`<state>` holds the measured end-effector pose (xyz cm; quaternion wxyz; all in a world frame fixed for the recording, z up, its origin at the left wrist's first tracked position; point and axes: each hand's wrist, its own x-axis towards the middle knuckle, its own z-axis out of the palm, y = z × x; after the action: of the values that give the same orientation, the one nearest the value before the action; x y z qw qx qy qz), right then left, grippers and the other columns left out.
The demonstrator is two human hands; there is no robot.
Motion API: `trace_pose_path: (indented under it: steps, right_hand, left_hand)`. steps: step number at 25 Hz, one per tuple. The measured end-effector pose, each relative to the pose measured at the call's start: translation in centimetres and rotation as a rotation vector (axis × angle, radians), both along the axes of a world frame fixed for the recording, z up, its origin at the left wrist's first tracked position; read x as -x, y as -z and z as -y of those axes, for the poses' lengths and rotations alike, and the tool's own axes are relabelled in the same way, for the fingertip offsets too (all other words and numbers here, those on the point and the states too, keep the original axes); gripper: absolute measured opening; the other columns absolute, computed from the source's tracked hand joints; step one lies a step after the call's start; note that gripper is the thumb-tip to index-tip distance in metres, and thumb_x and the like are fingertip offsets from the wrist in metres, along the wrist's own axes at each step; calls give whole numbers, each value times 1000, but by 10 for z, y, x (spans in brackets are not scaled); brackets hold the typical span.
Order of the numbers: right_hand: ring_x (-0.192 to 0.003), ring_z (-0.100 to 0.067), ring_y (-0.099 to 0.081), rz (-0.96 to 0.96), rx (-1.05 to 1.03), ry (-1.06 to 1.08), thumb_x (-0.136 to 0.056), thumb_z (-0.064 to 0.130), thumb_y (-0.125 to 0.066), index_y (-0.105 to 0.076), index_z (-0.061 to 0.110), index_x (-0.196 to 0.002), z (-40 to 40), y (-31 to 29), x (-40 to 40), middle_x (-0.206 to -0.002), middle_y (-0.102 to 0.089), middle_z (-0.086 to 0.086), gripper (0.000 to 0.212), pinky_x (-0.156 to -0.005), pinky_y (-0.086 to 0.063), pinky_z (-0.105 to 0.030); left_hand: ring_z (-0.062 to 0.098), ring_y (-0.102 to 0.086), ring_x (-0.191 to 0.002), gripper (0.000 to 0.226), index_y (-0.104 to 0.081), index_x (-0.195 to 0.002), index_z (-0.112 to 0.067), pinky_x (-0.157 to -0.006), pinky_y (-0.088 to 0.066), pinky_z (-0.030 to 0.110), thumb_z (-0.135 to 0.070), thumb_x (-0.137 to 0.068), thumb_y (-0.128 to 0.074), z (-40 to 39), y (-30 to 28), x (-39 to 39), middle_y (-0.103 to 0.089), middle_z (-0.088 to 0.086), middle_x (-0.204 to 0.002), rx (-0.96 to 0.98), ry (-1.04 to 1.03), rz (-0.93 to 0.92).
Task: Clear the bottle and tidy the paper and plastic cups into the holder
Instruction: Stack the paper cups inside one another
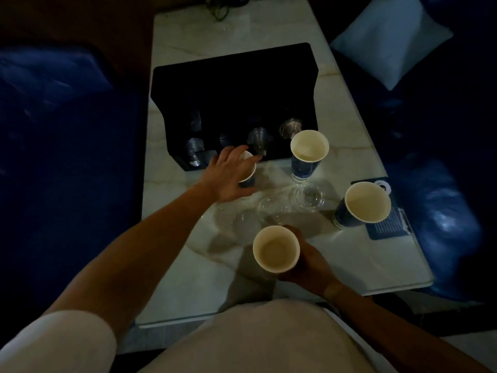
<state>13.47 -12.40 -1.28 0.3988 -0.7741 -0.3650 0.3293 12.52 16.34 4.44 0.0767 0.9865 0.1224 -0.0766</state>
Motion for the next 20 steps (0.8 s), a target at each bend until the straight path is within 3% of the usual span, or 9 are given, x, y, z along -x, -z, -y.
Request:
trace_pose_path:
  steps: [5,9,13,17,20]
  right_hand:
    - [-120,-16,-56,-18,20,1,-57,45,-86,-19,58,-132,0,1,0,-133,-54,11,101,-99,-49,-43]
    - [-119,-7,-51,-29,-7,-2,-56,52,-83,-16,62,-132,0,1,1,-131,-48,19,102,-99,-46,-34]
    - [-117,-2,-49,-20,-4,-17,-57,55,-81,-14,61,-132,-1,3,1,-130,-46,21,101,-97,-44,-29]
    - [-119,-6,-51,-13,-15,-21,-60,45,-87,-18,50,-136,0,8,0,-132,-49,17,103,-96,-43,-28]
    - [-119,-2,-49,-24,-16,-28,-58,36,-90,-22,52,-133,-1,12,-4,-129,-48,20,102,-97,-43,-28]
  left_hand:
    - [38,-24,-137,74,-29,-148,-37,-102,-40,61,-46,-82,-62,3,2,-2,-24,10,-155,-17,-23,13]
    - [36,-26,-136,72,-30,-146,-40,-101,-42,58,-46,-82,-64,8,0,3,-26,8,-153,20,-85,40]
    - [35,-30,-133,74,-36,-143,-42,-98,-46,56,-40,-77,-69,14,-17,18,-33,3,-149,98,-180,192]
    - [32,-33,-129,76,-40,-140,-44,-96,-45,49,-38,-73,-74,26,-50,39,-37,-2,-146,145,-229,347]
    - [28,-39,-126,73,-43,-141,-40,-99,-42,41,-42,-74,-72,38,-83,60,-41,-3,-143,182,-194,423]
